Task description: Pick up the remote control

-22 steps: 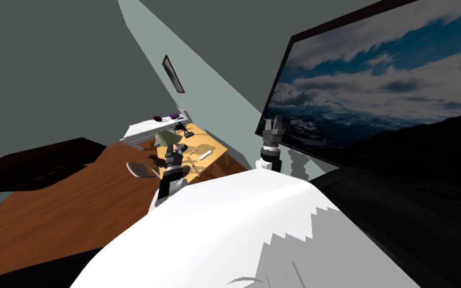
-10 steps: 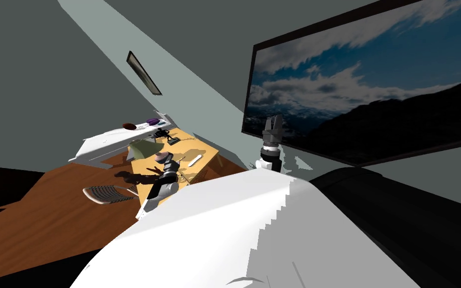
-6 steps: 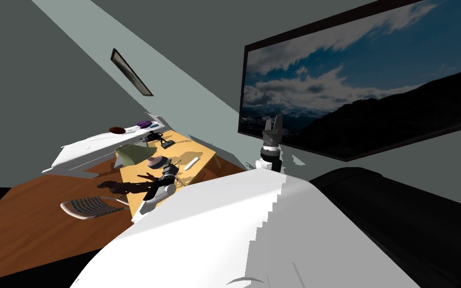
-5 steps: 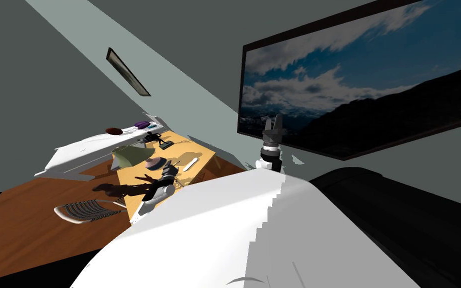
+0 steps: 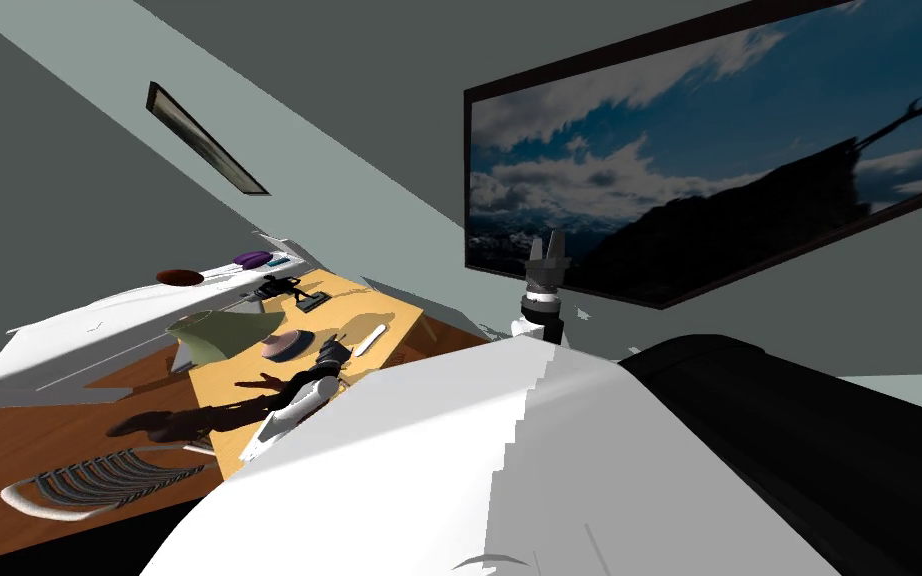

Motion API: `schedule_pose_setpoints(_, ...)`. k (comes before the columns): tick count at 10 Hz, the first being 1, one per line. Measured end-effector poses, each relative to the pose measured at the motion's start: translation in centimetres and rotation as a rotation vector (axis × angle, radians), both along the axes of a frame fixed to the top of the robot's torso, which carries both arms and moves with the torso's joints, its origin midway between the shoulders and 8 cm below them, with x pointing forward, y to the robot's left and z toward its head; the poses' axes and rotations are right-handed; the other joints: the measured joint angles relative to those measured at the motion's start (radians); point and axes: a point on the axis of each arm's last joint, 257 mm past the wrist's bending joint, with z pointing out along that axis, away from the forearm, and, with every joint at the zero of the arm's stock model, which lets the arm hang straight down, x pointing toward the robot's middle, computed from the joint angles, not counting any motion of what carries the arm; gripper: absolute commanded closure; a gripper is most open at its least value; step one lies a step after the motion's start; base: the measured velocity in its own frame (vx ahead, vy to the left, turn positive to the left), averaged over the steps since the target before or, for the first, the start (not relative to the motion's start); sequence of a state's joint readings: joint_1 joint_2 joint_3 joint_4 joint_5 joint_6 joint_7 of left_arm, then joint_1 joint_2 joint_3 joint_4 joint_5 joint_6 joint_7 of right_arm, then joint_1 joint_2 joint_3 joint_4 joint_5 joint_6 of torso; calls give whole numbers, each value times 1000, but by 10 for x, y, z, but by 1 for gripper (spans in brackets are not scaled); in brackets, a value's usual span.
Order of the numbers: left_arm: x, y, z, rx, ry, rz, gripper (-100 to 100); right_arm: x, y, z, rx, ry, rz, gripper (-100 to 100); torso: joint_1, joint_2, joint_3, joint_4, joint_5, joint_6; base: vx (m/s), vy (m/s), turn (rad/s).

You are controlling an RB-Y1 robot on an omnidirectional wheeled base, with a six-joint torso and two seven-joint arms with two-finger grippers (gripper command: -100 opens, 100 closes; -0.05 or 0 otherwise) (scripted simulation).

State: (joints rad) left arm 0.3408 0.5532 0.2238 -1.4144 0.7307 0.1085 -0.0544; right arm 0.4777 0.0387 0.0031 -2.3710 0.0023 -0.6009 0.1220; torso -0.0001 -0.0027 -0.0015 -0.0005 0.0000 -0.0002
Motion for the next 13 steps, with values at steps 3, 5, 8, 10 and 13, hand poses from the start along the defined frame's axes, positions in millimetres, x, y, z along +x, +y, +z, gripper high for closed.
schedule_pose_setpoints(3, -26, 21, -27, -75, 94, 56, -100, 0, 0, 0, 0, 0, 0, 0, 0, 0, 0, 0, 0, -1, 42, -3, -111)
schedule_pose_setpoints(5, -43, 30, -40, -111, 129, 94, -100, 0, 0, 0, 0, 0, 0, 0, 0, 1, 0, 0, 0, 0, 45, -5, -176)
schedule_pose_setpoints(8, -80, 50, -69, -184, 214, 164, -100, 0, 0, 0, 0, 0, 0, 0, 1, -1, 0, 0, 0, -1, 71, 3, -192)
schedule_pose_setpoints(10, -105, 60, -81, -243, 266, 218, -100, 0, 0, 0, 0, 0, 0, 0, 1, -1, -1, 0, 0, -1, 40, 8, -41)
schedule_pose_setpoints(13, -136, 71, -103, -308, 327, 281, -100, 0, 0, 0, 0, 0, 0, 0, 1, 0, 0, 0, 0, -1, 53, 8, -187)
